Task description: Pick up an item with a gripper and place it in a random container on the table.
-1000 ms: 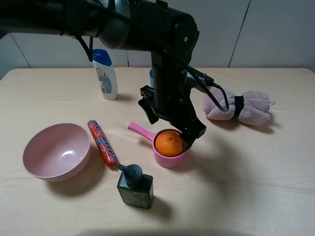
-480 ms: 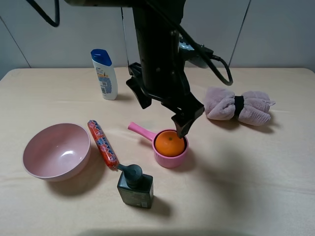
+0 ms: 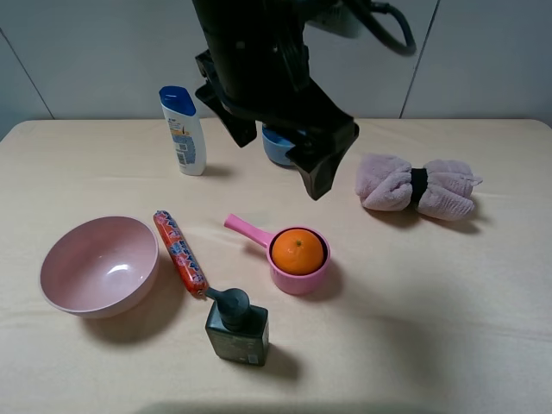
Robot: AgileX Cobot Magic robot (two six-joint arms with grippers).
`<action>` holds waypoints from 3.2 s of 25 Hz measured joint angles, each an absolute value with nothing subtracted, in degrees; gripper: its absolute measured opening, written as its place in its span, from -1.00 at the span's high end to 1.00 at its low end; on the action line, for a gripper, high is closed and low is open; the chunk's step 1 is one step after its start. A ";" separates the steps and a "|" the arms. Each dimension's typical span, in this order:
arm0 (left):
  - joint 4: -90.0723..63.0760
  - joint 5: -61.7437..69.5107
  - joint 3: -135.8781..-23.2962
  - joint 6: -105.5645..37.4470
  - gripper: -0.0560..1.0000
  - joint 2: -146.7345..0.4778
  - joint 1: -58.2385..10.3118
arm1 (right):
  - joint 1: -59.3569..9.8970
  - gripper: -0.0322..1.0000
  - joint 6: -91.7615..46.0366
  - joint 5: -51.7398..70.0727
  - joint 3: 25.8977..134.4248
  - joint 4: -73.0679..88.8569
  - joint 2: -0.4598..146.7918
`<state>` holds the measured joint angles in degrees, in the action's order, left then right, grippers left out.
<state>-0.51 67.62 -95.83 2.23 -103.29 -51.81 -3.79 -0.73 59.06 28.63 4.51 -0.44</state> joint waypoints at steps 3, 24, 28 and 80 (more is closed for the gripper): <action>-0.55 67.67 -95.83 2.23 -0.99 -100.96 -51.81 | -3.79 -0.41 -0.73 59.06 28.63 4.51 -0.44; -2.29 67.77 -73.03 3.07 -0.99 -71.72 -51.81 | -3.79 -0.41 -0.73 59.06 28.63 4.51 -0.44; -2.91 67.77 -69.49 3.26 -0.99 -65.18 -51.81 | -3.79 -0.41 -0.73 59.06 28.63 4.51 -0.44; -3.52 60.66 -28.21 -4.37 -0.99 -4.63 -3.78 | -3.79 -0.41 -0.73 59.06 28.63 4.51 -0.44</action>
<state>-3.52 60.66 -28.21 -4.37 -4.63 -3.78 -3.79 -0.73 59.06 28.63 4.51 -0.44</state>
